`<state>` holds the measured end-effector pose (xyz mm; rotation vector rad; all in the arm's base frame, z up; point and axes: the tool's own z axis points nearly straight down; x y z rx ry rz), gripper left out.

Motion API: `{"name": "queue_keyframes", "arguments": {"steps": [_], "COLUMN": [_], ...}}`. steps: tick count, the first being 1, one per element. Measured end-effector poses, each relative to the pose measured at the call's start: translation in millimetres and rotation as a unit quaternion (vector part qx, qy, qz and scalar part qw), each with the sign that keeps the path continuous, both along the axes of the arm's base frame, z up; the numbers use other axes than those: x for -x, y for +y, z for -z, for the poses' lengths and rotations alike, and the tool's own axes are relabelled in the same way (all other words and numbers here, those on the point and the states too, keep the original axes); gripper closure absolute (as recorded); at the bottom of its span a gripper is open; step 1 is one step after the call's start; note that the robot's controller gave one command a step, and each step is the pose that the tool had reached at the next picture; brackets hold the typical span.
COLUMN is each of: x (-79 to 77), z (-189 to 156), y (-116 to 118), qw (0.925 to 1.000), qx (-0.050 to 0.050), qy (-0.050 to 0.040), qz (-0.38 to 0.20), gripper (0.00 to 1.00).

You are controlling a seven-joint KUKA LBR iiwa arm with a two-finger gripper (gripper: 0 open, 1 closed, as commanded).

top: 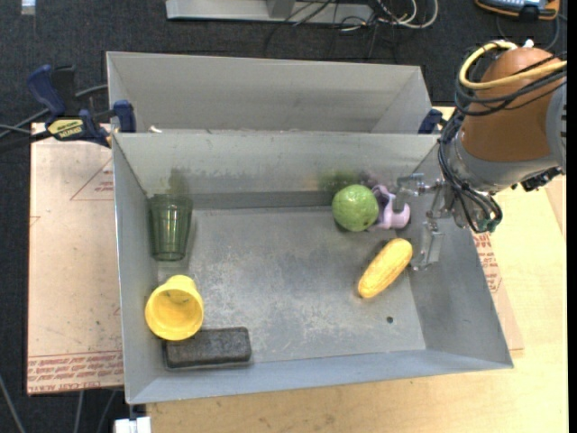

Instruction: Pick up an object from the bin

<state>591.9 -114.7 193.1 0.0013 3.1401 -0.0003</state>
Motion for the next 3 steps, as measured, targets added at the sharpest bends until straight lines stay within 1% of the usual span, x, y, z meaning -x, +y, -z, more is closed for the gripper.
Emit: {"name": "queue_keyframes", "arguments": {"steps": [1, 2, 3], "x": [18.5, 39.0, 47.5], "z": [46, 83, 99], "y": [11, 22, 23], "qw": [0.9999, 0.9980, 0.9940], "qx": [0.000, 0.000, -0.001], "qy": [-0.0022, 0.0007, 0.0011], "qz": [-0.015, -0.063, -0.110], "gripper": [0.00, 0.00, 0.00]}}
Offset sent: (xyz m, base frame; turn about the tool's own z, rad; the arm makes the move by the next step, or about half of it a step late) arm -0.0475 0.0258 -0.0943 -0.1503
